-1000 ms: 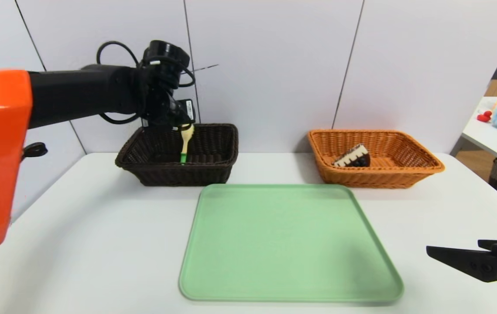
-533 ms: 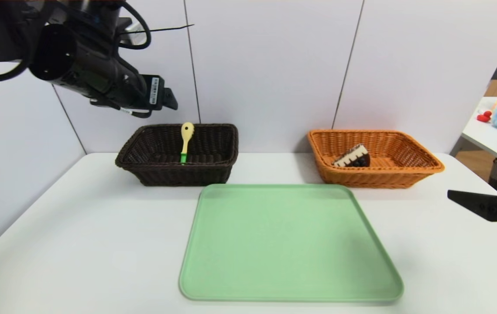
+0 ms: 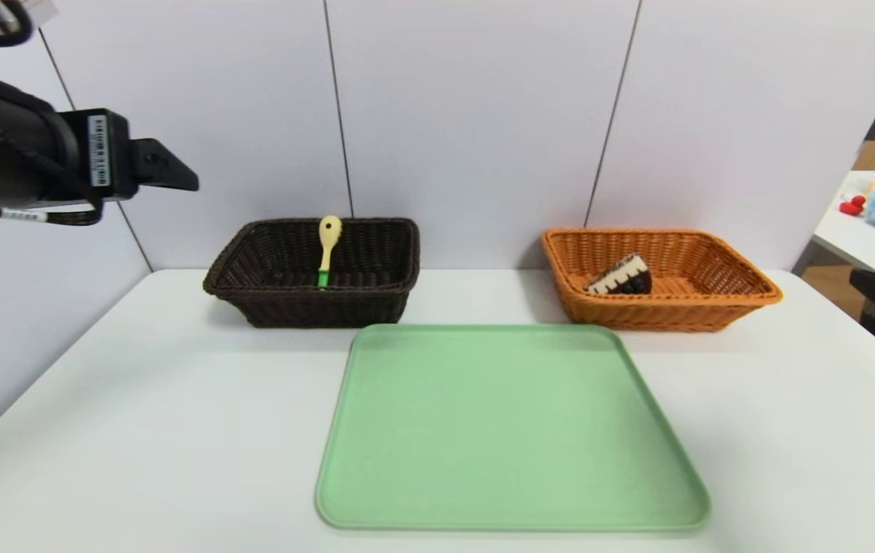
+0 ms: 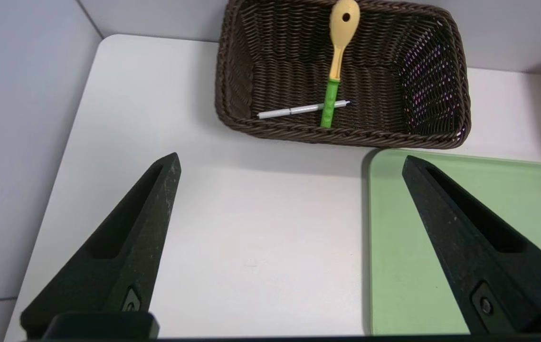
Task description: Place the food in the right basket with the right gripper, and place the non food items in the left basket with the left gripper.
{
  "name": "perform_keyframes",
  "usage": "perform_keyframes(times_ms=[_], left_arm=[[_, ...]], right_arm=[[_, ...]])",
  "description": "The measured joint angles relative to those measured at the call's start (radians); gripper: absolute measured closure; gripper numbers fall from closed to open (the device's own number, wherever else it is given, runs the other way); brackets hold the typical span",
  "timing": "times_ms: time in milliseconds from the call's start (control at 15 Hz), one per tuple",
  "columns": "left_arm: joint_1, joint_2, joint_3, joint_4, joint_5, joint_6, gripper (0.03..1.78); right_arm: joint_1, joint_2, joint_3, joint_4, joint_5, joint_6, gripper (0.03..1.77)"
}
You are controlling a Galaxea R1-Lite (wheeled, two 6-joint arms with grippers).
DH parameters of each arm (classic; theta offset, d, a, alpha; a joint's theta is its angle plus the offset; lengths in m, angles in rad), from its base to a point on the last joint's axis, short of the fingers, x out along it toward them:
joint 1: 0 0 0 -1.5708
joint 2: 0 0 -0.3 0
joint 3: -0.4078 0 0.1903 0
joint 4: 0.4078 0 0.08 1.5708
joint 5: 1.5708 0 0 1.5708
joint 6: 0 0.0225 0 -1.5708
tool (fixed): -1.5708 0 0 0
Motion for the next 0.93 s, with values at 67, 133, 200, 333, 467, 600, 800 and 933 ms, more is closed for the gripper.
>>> perform_keyframes(times_ms=[67,133,200,333,467,600,800,933], left_arm=[[0.016,-0.053,0.039,0.000,0.008,-0.014,0.15],[0.039,-0.102,0.080,0.000,0.011,-0.022,0.14],[0.062,-0.152,0.119,-0.001,0.013,-0.028,0.14],[0.106,-0.261,0.206,-0.004,0.013,-0.044,0.14],[0.158,-0.373,0.300,-0.015,0.013,-0.055,0.13],[0.213,-0.491,0.388,-0.027,0.012,-0.080,0.12],[0.273,-0.667,0.527,-0.035,0.008,-0.151,0.12],[0.309,-0.751,0.581,-0.037,-0.007,-0.201,0.12]], right_arm=[[-0.014,-0.020,0.008,0.000,0.003,0.001,0.10],[-0.030,-0.044,0.014,0.006,0.005,0.002,0.10],[-0.045,-0.067,0.023,0.010,0.007,0.004,0.10],[-0.072,-0.125,0.063,0.014,0.019,0.007,0.10],[-0.100,-0.197,0.117,0.041,0.039,0.011,0.10],[-0.133,-0.279,0.145,0.115,0.080,0.018,0.10],[-0.188,-0.411,0.139,0.298,0.194,0.037,0.10],[-0.205,-0.481,0.130,0.378,0.238,0.044,0.10]])
